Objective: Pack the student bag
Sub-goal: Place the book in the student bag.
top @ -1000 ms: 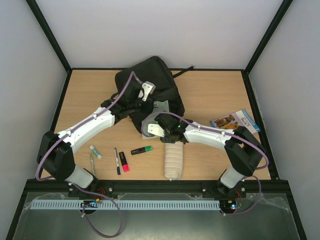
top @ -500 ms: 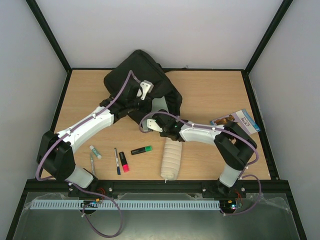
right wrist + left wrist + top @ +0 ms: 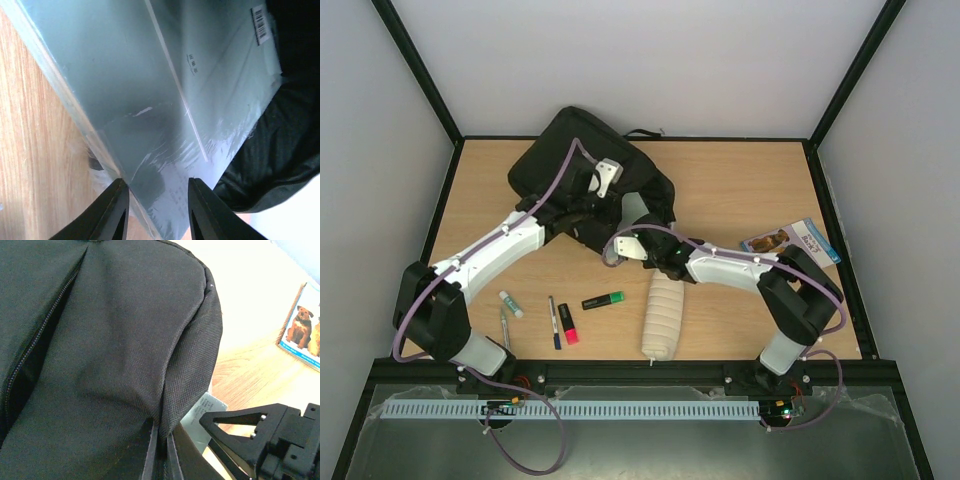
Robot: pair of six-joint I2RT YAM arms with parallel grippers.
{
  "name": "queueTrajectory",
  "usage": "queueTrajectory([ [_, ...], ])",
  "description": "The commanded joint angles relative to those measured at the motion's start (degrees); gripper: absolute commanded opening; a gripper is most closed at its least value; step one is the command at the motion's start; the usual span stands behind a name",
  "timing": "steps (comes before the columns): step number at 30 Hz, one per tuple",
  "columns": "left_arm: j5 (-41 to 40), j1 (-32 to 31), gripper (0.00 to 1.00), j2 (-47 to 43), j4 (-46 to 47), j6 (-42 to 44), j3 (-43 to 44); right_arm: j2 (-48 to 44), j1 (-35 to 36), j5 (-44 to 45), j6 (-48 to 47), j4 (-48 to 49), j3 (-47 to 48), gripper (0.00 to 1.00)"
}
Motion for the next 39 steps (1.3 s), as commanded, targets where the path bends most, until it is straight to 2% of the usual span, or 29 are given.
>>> queueTrajectory([
  [1, 4.3, 1.1, 0.02, -0.4, 4.0, -0.2, 1.7, -3.0, -0.8, 1.9, -4.4, 11.5, 0.0, 0.31],
  [6, 2.8, 1.6, 0.02, -0.3, 2.8, 0.4, 2.6, -1.0, -4.8, 3.6, -1.7, 15.5, 1.9, 0.3],
  [9, 2.0, 1.6, 0.02, -0.8, 2.3, 0.6, 3.0, -0.4, -9.5, 2.0, 3.6, 11.0, 3.0, 0.31],
  [14, 1.9, 2.1, 0.02, 0.1, 2.1, 0.3, 4.3, -3.8, -13.0, -9.6, 16.5, -7.2, 5.6, 0.37],
  [20, 4.0, 3.9, 0.02, 4.5, 1.6, -1.5, 8.7, -5.8, -14.1, -19.0, 29.4, -20.2, 6.9, 0.44],
  [24, 4.4, 4.4, 0.02, 7.5, -0.7, -0.9, 13.2, -7.3, -18.5, -28.0, 41.2, -24.2, 9.1, 0.45],
  [30, 8.8, 4.6, 0.03, 14.1, -5.6, 2.6, 22.3, -5.9, -31.2, -46.4, 59.4, -28.2, 12.6, 0.55],
  [33, 14.9, 4.5, 0.02, 15.6, -6.2, 6.6, 24.4, -2.1, -35.0, -56.6, 63.5, -30.3, 12.7, 0.56],
  [39, 17.3, 4.0, 0.02, 17.2, -5.7, 9.9, 26.0, 0.6, -36.7, -62.0, 64.8, -30.7, 9.6, 0.59],
])
